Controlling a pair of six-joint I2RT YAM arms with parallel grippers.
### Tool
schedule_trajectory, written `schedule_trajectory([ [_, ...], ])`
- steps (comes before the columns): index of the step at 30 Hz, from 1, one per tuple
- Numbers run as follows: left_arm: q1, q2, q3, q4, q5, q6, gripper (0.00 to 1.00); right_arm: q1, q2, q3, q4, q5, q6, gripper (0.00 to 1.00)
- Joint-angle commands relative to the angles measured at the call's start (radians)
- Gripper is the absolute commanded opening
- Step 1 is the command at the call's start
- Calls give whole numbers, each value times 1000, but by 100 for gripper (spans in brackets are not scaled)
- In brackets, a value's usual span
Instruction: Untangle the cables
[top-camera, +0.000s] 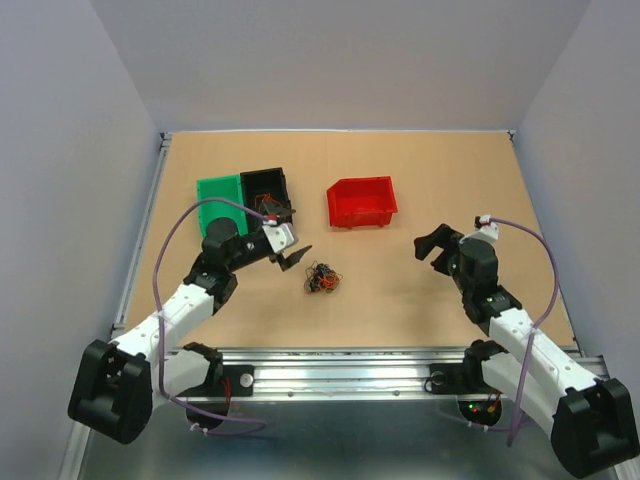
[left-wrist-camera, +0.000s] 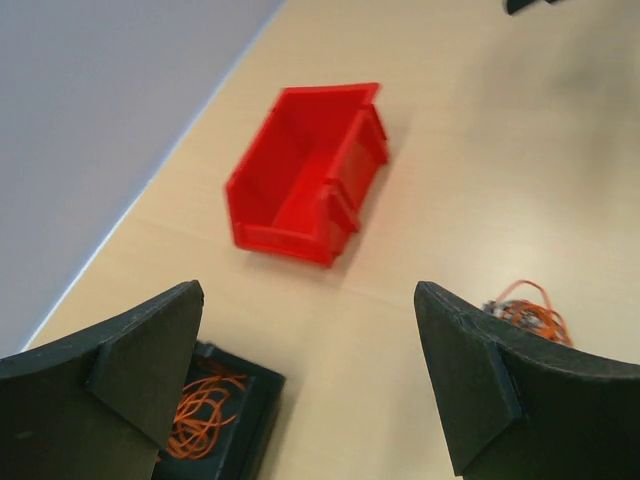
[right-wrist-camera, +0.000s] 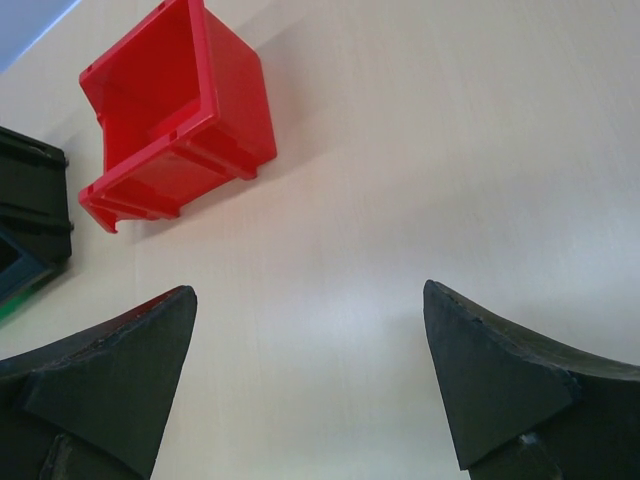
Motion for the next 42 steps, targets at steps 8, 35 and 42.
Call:
schedule_trajectory([
  [8, -241, 164, 97, -311, -88, 306, 91, 4, -65, -61, 67, -56, -24, 100],
  [35, -339, 203, 131, -402, -163, 342, 66, 4, -100, -81, 80, -68, -33, 100],
  [42, -339, 95, 65, -342, -154, 335, 77, 4, -96, -83, 83, -71, -36, 100],
])
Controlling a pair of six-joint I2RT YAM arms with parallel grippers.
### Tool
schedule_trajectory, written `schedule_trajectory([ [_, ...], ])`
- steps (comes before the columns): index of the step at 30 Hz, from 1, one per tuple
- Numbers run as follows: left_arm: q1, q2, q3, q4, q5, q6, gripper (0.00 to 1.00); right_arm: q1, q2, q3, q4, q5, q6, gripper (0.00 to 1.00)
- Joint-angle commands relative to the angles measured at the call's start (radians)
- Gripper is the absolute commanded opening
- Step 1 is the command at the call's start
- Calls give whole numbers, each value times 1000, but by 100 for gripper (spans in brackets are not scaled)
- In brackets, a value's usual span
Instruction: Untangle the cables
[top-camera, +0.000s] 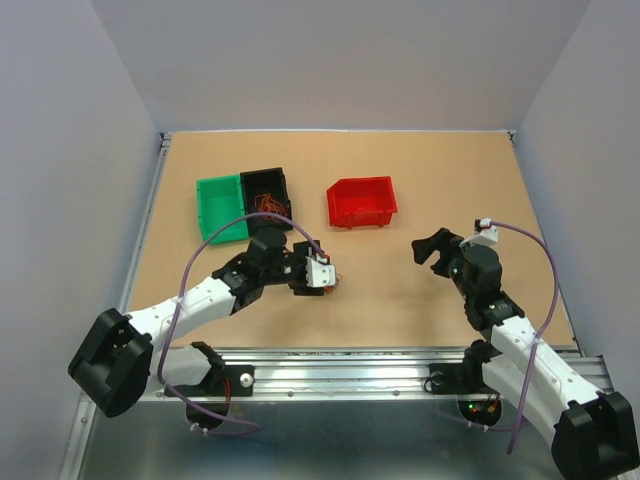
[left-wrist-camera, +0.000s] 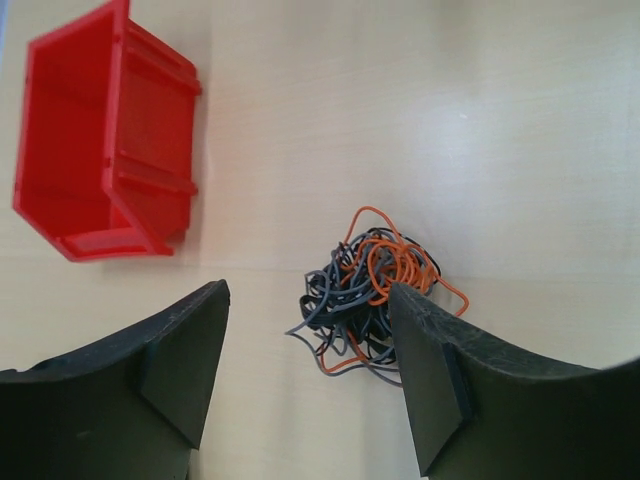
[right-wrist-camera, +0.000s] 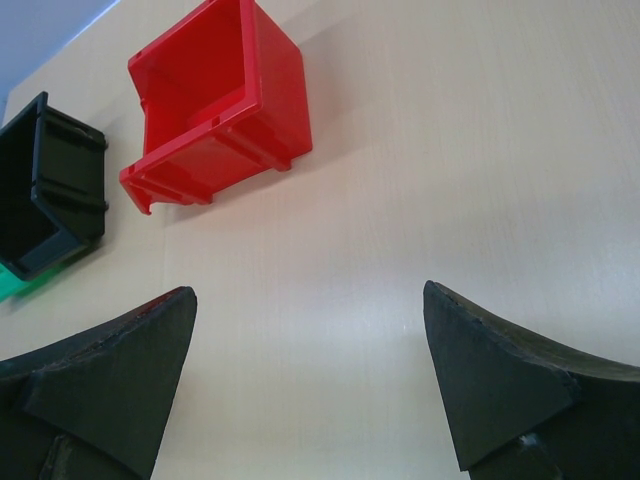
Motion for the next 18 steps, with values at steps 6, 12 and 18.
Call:
schedule_trajectory([
  [6, -7, -4, 39, -77, 81, 52, 73, 4, 19, -24, 67, -16, -20, 100],
  [12, -45, 31, 64, -142, 51, 81, 73, 6, 24, -24, 72, -19, -21, 100],
  [18, -109, 82, 53, -113, -58, 75, 65, 4, 37, -22, 80, -24, -23, 100],
])
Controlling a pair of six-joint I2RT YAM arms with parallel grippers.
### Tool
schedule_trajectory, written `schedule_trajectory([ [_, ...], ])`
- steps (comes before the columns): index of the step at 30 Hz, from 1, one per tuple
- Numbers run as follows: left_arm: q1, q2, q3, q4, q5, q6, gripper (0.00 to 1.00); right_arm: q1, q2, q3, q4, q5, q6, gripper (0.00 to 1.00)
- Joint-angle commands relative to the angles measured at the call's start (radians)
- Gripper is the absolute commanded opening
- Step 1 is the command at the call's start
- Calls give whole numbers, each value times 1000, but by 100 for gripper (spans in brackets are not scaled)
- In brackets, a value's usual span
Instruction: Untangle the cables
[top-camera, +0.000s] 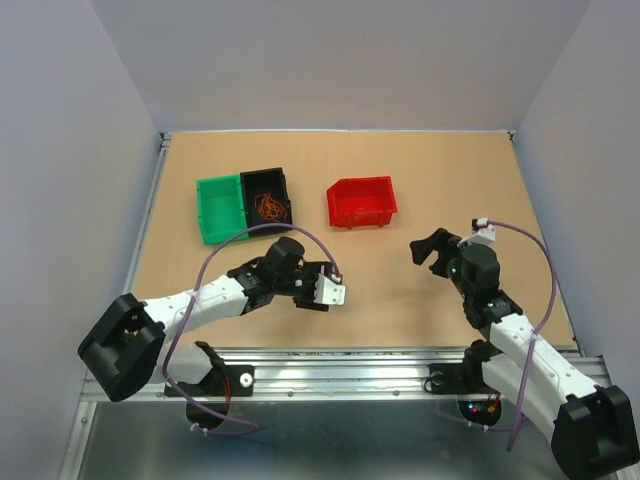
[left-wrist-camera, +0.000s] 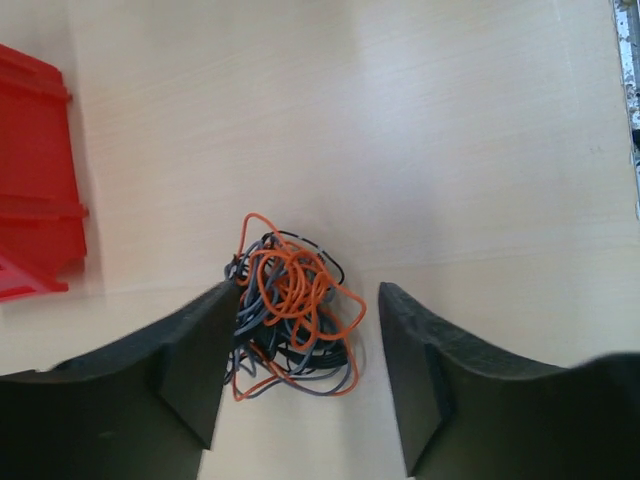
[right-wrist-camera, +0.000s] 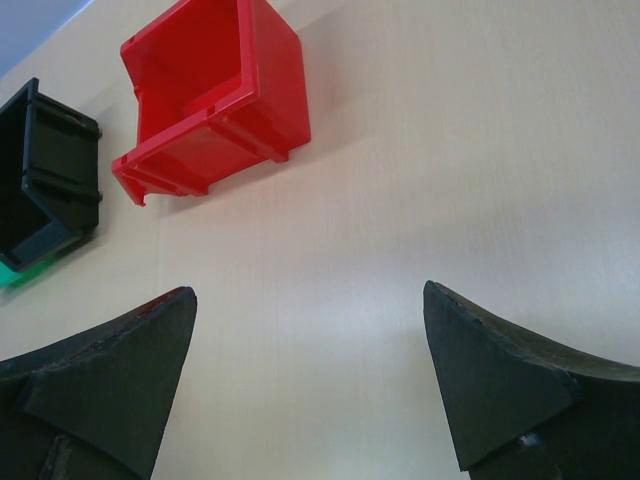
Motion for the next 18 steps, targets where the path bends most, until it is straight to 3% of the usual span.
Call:
schedule_trajectory([
  [1, -29, 50, 34, 17, -85, 9, 62, 6, 8, -22, 70, -11, -17, 100],
  [2, -32, 62, 34, 24, -96, 6, 58, 4, 10, -24, 71, -12, -17, 100],
  [4, -40, 90, 44, 31, -111, -3, 42, 2, 9, -22, 73, -12, -17, 100],
  [5, -44, 96, 47, 42, -126, -15, 29, 4, 8, -24, 73, -13, -17, 100],
  [9, -46, 81, 44, 59, -139, -29, 3, 4, 2, -24, 74, -37, -22, 100],
  [11, -46, 43, 33, 76, -134, -48, 0, 4, 1, -30, 97, -80, -40, 100],
  [18, -46, -123, -1, 116, -93, -118, 0, 7, 45, -85, 332, -473, -78, 97],
])
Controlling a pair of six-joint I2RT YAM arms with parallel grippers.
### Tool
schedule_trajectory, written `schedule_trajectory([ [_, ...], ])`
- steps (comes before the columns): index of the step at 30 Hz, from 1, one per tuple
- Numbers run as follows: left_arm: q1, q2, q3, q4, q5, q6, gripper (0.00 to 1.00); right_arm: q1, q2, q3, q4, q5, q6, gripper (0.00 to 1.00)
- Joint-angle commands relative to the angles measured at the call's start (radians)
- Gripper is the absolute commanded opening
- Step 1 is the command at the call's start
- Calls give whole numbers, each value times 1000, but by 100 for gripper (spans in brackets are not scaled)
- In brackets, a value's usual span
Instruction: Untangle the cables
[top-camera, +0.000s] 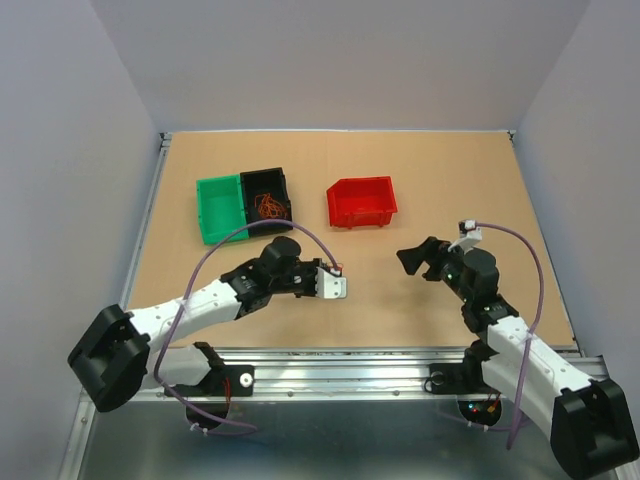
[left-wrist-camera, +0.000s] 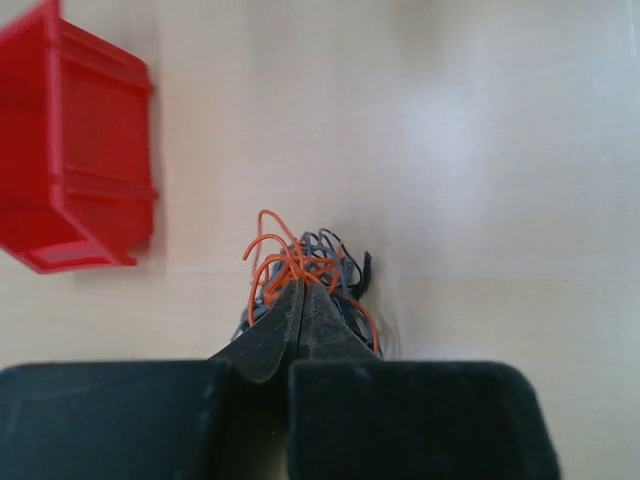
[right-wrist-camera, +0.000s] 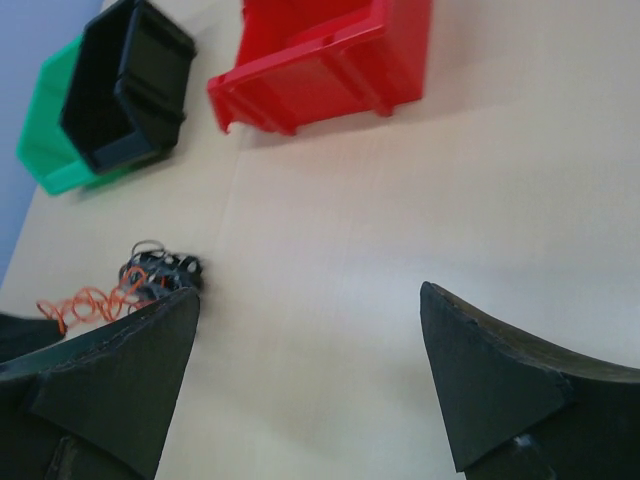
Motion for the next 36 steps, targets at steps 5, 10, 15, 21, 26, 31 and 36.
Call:
schedule_trajectory([
  [5, -2, -202, -10, 80, 53, -105, 0, 39, 95, -35, 321, -303, -40, 95],
  [10, 0, -294, -33, 118, 47, -152, 0, 166, 202, -5, 402, -275, -75, 95],
  [15, 0, -339, -53, 156, 18, -183, 0, 356, 364, 44, 539, -212, -175, 92],
  [21, 0, -356, -56, 180, -13, -208, 0, 469, 536, 40, 833, -155, -224, 84],
  [26, 0, -357, -59, 181, -8, -206, 0, 542, 650, 66, 941, -68, -285, 84],
  [31, 0, -362, -57, 170, 1, -203, 0, 628, 759, 127, 996, 94, -331, 81],
  [36, 1, -368, -59, 176, -8, -206, 0, 653, 845, 172, 1018, 153, -357, 44],
])
